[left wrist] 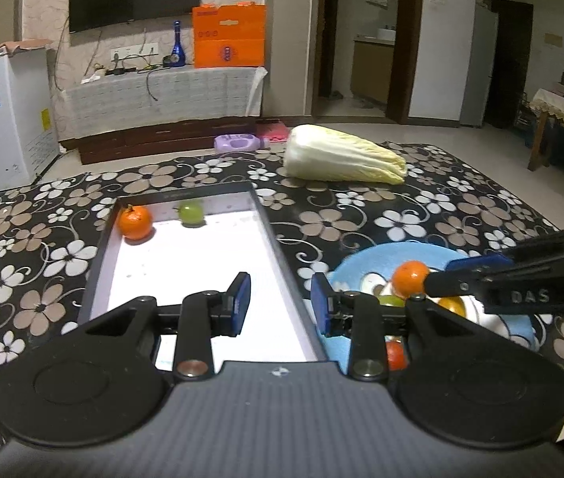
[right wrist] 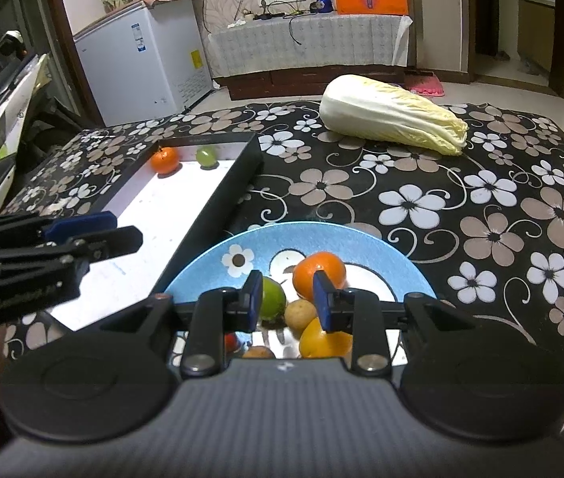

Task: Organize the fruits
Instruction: 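Lower the brown fruit onto the plate and open the right gripper, then move both grippers back over the white fruit tray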

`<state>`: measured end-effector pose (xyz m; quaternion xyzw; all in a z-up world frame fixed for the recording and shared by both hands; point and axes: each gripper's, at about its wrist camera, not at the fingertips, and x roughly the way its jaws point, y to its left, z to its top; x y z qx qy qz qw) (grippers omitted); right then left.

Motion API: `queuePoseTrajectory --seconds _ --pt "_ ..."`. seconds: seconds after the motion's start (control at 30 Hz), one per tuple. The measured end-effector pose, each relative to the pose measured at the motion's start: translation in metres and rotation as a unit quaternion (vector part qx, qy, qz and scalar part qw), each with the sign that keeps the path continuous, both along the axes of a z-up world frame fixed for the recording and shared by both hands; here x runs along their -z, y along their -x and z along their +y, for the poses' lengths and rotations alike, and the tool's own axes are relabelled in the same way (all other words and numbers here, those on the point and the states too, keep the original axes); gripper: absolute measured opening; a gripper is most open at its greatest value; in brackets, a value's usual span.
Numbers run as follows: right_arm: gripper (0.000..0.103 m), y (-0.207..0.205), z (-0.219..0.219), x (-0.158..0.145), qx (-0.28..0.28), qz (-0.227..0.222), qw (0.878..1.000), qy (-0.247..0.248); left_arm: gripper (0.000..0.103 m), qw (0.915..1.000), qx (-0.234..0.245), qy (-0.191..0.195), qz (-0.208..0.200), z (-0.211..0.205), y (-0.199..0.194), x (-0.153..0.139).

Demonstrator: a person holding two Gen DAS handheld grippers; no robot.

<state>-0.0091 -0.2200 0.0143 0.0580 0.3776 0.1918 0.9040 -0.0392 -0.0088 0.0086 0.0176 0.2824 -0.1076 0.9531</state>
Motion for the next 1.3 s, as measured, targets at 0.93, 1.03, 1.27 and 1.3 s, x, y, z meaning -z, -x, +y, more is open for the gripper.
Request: queuePoseTrajectory --seconds 0.93,1.03,1.27,1.3 --pt "0.045 -0.034 0.052 -0.031 -0.012 -0.079 0.996 -0.045 0.038 0.9962 -0.085 0.017 0.009 0.069 -0.076 0.008" --pt "0.036 -0.051 0.080 -0.030 -0.038 -0.076 0.996 -0.029 0.038 0.9962 -0.087 0.002 0.009 0.073 -0.080 0.010" --pt "0.031 -0.105 0.138 -0.019 -0.066 -0.054 0.996 0.008 0.038 0.9951 -0.093 0.015 0.027 0.084 -0.087 0.015" --pt "0.031 -0.114 0.144 -0.015 -0.068 -0.045 0.997 0.011 0.038 0.9953 -0.091 0.017 0.029 0.084 -0.087 0.016"
